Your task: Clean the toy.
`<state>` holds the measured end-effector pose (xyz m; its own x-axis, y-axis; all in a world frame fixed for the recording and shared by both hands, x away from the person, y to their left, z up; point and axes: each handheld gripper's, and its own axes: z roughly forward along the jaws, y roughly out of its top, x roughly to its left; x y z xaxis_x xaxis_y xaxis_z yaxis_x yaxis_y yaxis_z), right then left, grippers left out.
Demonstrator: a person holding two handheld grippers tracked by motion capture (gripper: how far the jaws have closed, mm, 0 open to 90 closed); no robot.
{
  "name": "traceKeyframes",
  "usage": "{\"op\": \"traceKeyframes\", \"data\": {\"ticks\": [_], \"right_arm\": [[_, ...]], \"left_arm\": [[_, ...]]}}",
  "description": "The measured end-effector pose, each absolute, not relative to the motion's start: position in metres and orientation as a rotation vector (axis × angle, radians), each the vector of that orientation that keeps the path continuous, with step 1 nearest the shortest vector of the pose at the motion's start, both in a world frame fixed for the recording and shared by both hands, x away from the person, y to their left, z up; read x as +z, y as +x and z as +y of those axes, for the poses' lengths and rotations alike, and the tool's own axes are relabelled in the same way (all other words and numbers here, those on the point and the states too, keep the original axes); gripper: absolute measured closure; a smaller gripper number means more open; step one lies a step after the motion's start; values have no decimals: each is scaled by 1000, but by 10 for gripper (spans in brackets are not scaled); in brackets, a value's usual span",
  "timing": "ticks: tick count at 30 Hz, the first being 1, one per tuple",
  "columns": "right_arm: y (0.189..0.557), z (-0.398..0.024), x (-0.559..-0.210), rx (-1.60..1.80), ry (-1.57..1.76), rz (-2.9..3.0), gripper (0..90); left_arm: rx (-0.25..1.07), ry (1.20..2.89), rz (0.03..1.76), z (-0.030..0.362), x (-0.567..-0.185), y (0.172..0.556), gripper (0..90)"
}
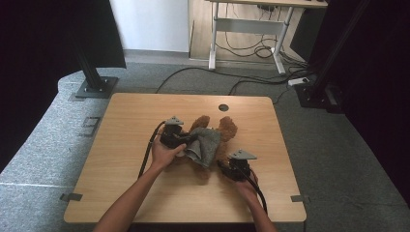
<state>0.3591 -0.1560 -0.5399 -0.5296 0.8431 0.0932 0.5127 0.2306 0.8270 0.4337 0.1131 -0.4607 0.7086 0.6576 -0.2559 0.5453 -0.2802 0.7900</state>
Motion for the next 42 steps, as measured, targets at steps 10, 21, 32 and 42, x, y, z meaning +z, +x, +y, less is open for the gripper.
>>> {"op": "traceKeyframes", "data": {"ticks": [10,21,32,42], "right_arm": [[358,-155,-541,1208,1252,2132,636],[358,-156,-541,1214,1256,2133,637],[358,-155,-541,1209,1250,2133,639],[357,-156,-542,1216,1247,2135,643]], "left_arm": [[121,1937,842,99,-447,431,795],[66,1936,829,77,-446,439,795],[73,1957,804,65,-442,443,795],[68,1962,809,43,-441,457,794]]}}
